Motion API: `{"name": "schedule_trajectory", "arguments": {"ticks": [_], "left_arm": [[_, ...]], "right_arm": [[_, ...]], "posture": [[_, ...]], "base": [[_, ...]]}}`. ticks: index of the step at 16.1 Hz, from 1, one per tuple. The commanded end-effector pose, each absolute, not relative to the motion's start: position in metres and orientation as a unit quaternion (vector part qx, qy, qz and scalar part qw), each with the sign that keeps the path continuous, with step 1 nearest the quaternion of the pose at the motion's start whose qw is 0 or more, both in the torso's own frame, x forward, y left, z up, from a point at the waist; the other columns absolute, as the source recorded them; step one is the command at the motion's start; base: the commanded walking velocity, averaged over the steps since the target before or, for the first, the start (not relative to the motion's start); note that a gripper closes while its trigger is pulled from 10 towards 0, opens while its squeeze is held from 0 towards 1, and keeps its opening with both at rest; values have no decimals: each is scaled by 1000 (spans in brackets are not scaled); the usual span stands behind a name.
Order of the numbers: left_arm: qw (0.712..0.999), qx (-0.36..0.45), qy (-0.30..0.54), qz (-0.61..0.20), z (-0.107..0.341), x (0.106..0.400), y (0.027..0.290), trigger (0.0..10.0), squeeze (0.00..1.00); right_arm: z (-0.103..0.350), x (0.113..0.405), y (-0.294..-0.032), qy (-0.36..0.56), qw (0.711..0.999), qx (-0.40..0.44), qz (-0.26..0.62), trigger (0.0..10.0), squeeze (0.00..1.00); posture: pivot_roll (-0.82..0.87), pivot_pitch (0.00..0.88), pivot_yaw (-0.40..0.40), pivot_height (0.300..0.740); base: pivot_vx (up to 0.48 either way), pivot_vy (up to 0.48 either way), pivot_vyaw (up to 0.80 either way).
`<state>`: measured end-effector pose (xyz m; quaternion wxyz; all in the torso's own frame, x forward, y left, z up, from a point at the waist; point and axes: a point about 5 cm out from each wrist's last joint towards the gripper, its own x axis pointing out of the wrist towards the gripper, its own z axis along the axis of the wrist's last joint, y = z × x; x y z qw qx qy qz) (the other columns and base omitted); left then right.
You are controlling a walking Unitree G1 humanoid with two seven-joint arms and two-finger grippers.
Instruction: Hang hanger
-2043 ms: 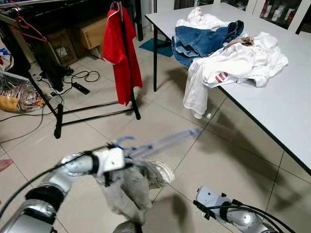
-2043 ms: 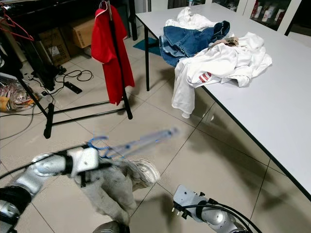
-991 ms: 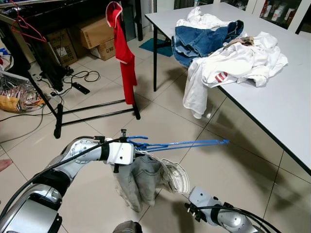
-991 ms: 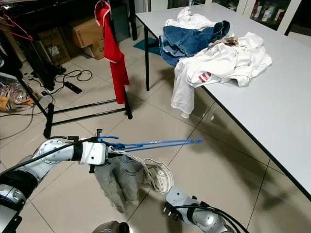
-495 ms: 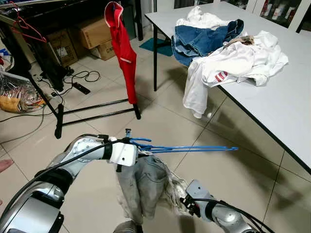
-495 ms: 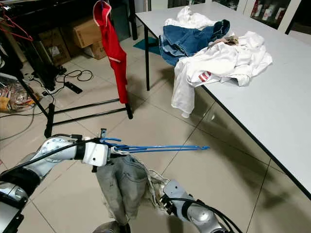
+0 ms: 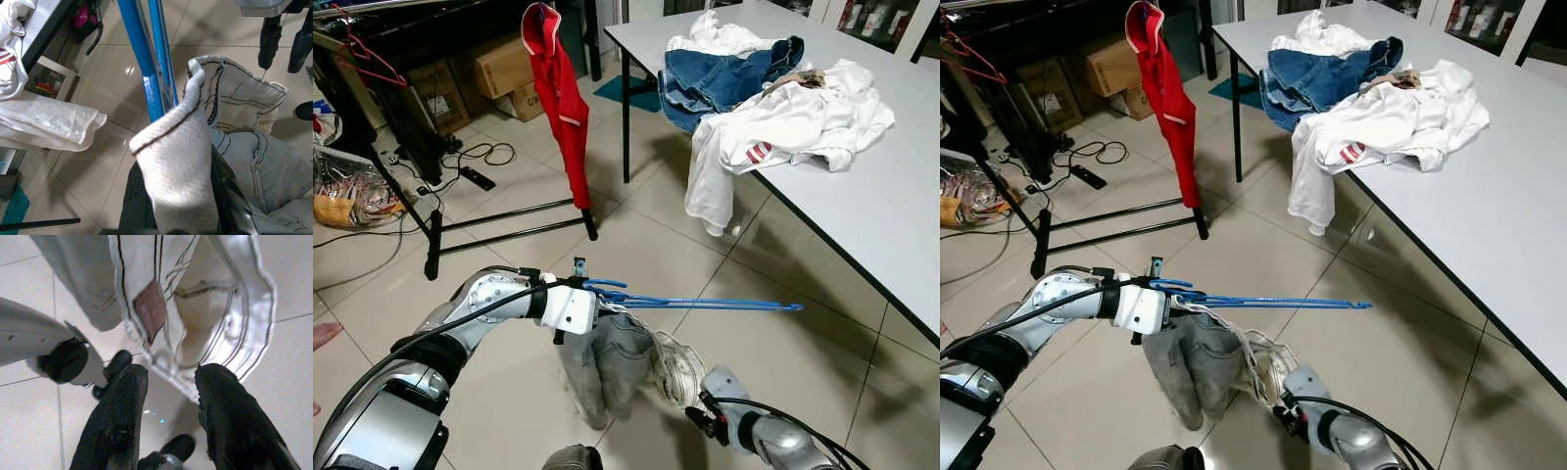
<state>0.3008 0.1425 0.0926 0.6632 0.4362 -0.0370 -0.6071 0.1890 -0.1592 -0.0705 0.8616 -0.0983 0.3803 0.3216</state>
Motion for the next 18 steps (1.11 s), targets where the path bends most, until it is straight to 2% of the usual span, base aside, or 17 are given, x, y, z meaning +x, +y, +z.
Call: {"name": "schedule_trajectory", "arguments": {"ticks": [1, 7, 18], "left_arm": [[661, 446, -64, -600, 105, 307, 140, 0, 0], [662, 448, -66, -598, 105, 308, 138, 0, 0], [661, 454, -76, -593, 113, 315, 134, 0, 0]], "right_arm": [[-71, 188, -161, 387, 861, -81, 320, 10000, 0], [-69, 189, -142, 379, 852, -54, 357, 10000, 0], [-71, 187, -125, 387, 848, -23, 361, 10000, 0]], "posture": [[37, 14, 97, 740], [35, 15, 96, 740], [26, 5, 100, 740]], "base": [[0, 0, 0], [0, 0, 0], [0, 0, 0]]}}
